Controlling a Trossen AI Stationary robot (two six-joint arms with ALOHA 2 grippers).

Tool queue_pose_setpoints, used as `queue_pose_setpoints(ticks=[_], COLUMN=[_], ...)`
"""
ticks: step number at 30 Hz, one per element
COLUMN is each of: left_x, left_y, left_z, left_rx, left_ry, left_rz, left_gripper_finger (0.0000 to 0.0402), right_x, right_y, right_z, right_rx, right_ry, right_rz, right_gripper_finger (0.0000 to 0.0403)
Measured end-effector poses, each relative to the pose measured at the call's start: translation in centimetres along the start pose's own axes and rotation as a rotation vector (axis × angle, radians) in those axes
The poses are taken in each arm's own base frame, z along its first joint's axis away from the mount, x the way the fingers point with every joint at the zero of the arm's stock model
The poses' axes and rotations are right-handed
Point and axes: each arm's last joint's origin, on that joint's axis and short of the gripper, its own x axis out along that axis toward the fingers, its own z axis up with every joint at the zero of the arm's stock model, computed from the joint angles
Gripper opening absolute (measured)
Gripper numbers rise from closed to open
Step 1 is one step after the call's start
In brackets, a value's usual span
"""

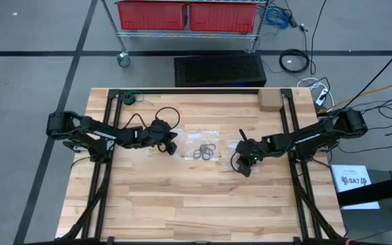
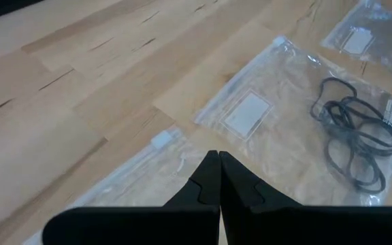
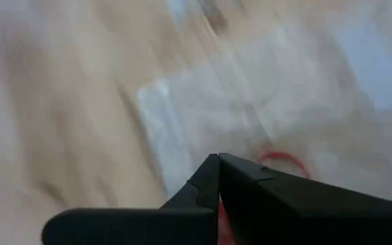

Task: Sort rubber bands
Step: Adjust the zip bags on the table by aligning them

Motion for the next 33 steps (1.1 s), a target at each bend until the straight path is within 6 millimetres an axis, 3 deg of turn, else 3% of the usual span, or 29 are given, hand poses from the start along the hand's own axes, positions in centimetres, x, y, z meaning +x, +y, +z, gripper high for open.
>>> queue_pose_setpoints(ticks=[5,11,15,23,33], left_x=[0.0,0.0,0.0,0.0,0.1], left_y=[0.0,0.0,0.0,0.0,0.4], left_z=[0.0,0.0,0.0,0.0,0.2], left_rx=[-0.001,-0.001,-0.002,-0.003,-0.013], left_ry=[0.000,-0.001,-0.001,-0.004,-0.007], left_rz=[0.000,-0.001,-0.001,-0.002,0.015], left_gripper_finger=[0.0000,0.0000,0.0000,0.0000,0.0000], right_x=[-1.7,-1.9,-1.3,-0.9,-1.1], right_y=[0.7,-1.4,-2.4,-4.1,-5.5], right_z=[1.3,-0.1,-0.4,0.6,1.3], right_rx=[0.058,0.228,0.273,0.264,0.125], right_ry=[-0.057,0.022,0.071,0.042,0.059], right_rz=[-0.006,-0.305,-0.390,-0.482,-0.505], right_gripper_finger=[0.0000,0.0000,0.0000,0.0000,0.0000])
